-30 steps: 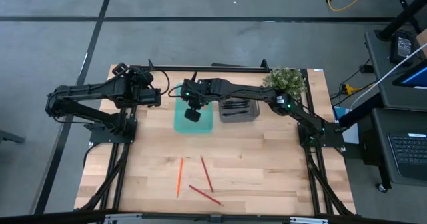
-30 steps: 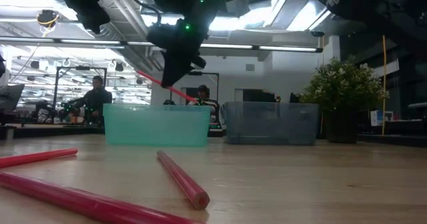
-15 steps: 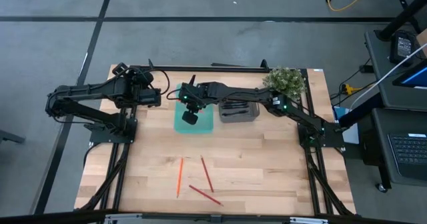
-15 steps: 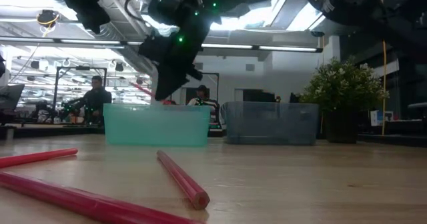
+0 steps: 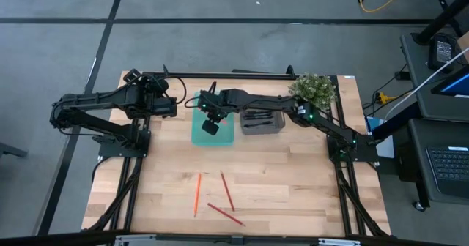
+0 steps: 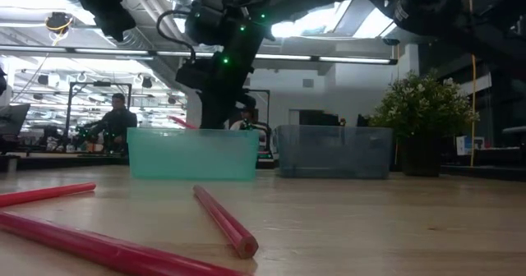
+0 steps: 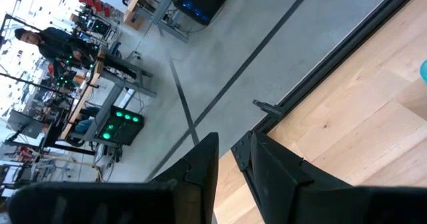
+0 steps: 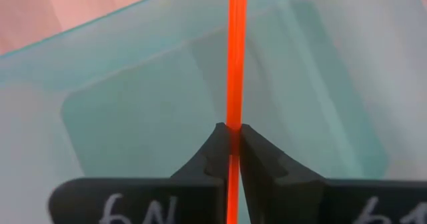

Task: Sort pens & pencils
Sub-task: Put the orange pencil into the green bin, then put the red pencil into the green bin

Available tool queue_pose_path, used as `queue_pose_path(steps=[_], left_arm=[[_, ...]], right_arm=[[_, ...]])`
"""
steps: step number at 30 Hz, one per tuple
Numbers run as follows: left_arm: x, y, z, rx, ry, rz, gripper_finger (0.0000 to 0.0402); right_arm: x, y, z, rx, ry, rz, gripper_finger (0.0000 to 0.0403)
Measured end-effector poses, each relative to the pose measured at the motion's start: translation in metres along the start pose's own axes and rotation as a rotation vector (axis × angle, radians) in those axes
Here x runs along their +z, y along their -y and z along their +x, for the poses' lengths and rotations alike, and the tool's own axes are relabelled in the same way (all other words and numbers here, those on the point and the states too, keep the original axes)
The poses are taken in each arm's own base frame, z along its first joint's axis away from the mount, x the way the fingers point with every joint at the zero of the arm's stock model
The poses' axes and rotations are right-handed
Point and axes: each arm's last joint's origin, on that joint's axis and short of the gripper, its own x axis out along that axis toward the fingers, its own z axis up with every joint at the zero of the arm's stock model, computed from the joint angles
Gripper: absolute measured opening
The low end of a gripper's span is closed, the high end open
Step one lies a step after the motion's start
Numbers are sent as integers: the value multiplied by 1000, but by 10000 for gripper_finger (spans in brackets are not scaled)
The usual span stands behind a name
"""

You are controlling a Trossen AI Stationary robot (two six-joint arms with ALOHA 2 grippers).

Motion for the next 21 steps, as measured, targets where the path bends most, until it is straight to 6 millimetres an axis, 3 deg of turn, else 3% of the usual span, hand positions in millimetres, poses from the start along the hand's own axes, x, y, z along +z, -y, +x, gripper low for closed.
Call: queue_pose_path(steps=[11, 21], left_arm=[[0, 0, 0, -1, -1, 1, 85], [0, 0, 0, -8, -6, 1, 85]], right_arm=[[-3, 3, 10, 4, -25, 10, 29], [0, 6, 10, 27, -12, 20, 105]])
